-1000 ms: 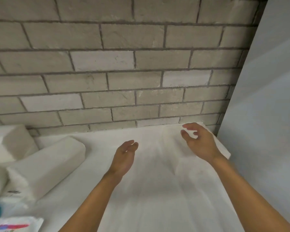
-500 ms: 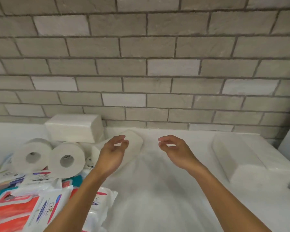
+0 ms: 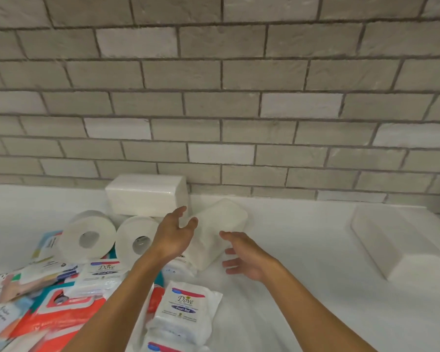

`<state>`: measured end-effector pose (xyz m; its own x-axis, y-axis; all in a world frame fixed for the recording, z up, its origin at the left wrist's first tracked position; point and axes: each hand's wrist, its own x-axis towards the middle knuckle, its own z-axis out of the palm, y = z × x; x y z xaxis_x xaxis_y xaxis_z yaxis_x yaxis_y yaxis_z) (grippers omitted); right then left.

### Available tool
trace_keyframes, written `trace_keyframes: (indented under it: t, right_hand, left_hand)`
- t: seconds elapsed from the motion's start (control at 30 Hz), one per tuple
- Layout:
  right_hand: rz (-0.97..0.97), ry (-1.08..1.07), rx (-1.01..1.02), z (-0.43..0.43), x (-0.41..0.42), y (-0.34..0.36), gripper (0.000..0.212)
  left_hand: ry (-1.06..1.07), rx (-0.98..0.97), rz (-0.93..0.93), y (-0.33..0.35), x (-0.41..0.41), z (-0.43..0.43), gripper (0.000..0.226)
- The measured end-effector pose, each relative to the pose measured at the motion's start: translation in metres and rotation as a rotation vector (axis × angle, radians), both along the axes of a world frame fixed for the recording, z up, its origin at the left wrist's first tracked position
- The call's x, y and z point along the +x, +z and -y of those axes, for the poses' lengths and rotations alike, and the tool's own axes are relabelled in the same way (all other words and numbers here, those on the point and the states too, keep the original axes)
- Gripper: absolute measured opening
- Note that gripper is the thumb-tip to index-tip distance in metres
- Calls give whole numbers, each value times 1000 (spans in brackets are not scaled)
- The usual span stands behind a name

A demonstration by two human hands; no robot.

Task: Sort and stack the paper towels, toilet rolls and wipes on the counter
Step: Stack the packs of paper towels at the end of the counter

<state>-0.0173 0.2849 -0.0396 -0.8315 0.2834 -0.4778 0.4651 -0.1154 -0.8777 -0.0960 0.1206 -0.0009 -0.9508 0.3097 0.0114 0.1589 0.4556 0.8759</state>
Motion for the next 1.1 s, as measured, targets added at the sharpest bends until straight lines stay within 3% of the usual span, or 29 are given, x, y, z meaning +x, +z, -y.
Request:
trace_keyframes:
  t: [0.13, 0.23, 0.3, 0.4, 0.77, 0.9, 1.03, 1.1]
  right_hand:
    - [67, -110, -304, 12, -19, -7, 61]
    - [68, -140, -483, 24, -23, -12, 51]
    - [54, -182, -525, 31, -25, -18, 57]
    - [20, -237, -534, 35, -28, -26, 65]
    - [-191, -251, -591, 31, -6, -26, 43]
    - [-264, -185, -519, 25, 8, -19, 47]
    - [-302, -109, -434, 18, 14, -3, 58]
    - [-317, -67, -398, 18, 14, 7, 61]
  left_hand:
    - [-66, -82, 39, -8, -7, -1, 61]
    - [-90, -93, 32, -12, -8, -2, 50]
    - [-93, -87, 34, -15, -9, 0, 45]
    - [-96, -77, 51, -21, -12, 5, 48]
    - [-196, 105, 108, -31, -2, 23, 32]
    - [-216, 154, 144, -20, -2, 33, 23]
    - [-182, 338, 260, -13, -11, 37, 36]
    - [-171, 442, 315, -5, -13, 40, 58]
